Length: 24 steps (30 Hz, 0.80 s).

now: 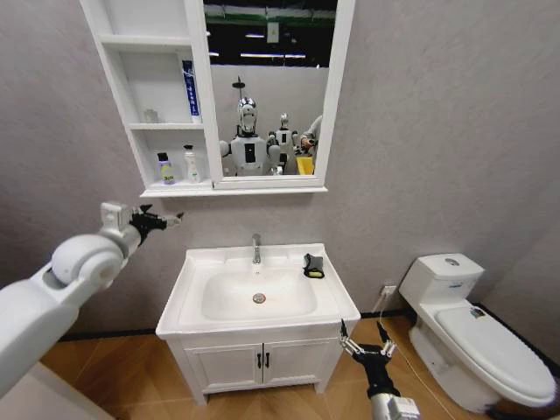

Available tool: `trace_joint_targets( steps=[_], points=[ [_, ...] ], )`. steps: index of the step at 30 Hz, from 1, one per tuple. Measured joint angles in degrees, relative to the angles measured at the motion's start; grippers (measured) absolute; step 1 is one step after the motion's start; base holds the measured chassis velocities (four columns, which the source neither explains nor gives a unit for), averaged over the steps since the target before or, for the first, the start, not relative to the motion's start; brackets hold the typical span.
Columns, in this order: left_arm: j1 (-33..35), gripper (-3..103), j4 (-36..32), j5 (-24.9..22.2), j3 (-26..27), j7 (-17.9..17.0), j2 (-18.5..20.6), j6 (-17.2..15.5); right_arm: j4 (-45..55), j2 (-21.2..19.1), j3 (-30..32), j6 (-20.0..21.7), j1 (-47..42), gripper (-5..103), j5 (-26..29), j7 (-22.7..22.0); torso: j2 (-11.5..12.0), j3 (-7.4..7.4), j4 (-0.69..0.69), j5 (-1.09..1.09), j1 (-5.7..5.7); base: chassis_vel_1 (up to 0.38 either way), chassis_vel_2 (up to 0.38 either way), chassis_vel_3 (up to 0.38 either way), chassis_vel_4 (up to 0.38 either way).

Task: Move facial cleanser and shampoo from washbasin to cabinet, then wipe washbasin with towel.

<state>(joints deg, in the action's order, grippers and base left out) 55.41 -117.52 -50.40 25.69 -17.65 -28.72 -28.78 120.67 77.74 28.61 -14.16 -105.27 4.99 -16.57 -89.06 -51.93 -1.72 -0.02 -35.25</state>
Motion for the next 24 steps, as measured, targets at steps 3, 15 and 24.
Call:
trace_joint_targets(
  steps=[3,15,24],
  points=[
    [11.63,100,-1.36,5.12,7.91,1.0,-3.34,2.61,-0.15,0.03,-0.04,-0.07,0.12,100,-0.15,-0.04,0.01,-0.01,0.02,0.0,-0.02,0.0,0.0,0.0,0.0],
    [50.65,100,-13.07,20.09,28.42,7.3,-31.56,13.2,-1.48,-1.45,-0.66,0.06,1.08,100,0.08,1.42,0.0,0.0,0.1,0.04,0.0,0.0,0.0,0.0,0.0],
    [55.26,100,-19.51,25.57,24.18,10.06,-46.43,14.94,-0.21,-2.32,-1.12,0.08,0.6,100,0.28,2.22,0.0,0.0,0.07,0.04,0.0,0.0,0.0,0.0,0.0]
  ],
)
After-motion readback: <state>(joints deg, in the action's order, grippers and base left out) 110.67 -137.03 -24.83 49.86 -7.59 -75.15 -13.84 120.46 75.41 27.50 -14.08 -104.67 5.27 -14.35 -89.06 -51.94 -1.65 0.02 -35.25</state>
